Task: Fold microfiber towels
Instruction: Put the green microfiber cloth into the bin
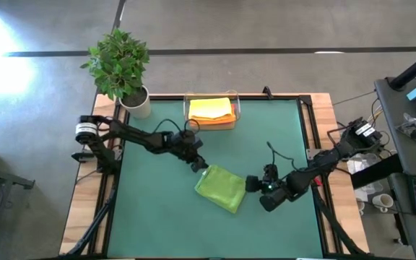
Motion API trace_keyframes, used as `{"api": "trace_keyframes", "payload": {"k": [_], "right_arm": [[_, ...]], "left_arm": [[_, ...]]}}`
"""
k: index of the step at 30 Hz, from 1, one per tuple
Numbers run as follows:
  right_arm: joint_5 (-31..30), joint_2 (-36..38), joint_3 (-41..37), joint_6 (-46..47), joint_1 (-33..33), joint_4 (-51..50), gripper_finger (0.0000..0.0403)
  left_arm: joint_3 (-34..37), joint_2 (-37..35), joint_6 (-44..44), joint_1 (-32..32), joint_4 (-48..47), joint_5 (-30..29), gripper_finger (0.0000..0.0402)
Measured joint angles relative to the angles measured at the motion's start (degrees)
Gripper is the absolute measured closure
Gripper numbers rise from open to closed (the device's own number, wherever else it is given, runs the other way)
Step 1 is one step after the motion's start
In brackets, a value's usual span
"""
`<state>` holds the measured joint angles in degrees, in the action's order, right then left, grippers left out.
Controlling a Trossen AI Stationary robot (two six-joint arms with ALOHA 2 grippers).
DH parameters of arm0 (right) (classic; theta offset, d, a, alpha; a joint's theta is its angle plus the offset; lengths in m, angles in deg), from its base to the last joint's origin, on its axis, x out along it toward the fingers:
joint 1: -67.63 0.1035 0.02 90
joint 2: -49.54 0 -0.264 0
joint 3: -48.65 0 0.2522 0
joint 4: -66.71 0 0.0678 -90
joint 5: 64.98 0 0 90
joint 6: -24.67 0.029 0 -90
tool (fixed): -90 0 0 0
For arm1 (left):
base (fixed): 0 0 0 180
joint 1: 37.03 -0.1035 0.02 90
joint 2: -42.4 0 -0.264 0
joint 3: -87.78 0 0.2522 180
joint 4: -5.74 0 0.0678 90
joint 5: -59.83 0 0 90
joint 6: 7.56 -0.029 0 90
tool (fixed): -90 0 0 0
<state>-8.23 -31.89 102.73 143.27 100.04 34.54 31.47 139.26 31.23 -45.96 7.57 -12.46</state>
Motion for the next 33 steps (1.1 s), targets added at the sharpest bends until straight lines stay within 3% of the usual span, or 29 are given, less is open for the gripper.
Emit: {"api": "trace_keyframes", "payload": {"k": [12, 25, 33], "right_arm": [[0.22, -0.53, 0.00, -3.11, -2.46, 1.64, 0.0204], [-0.75, -10.28, 0.46, -2.74, -2.44, 10.59, 0.0204], [-2.24, -12.10, 0.44, -4.50, -2.46, 14.81, 0.0206]], "left_arm": [[-1.17, 3.81, -0.09, 0.75, -0.15, 0.14, 0.0171], [-3.48, 6.76, -0.13, 1.05, 0.39, 2.40, 0.0171], [-5.59, 8.61, -0.13, 1.18, 0.34, 3.43, 0.0171]]}}
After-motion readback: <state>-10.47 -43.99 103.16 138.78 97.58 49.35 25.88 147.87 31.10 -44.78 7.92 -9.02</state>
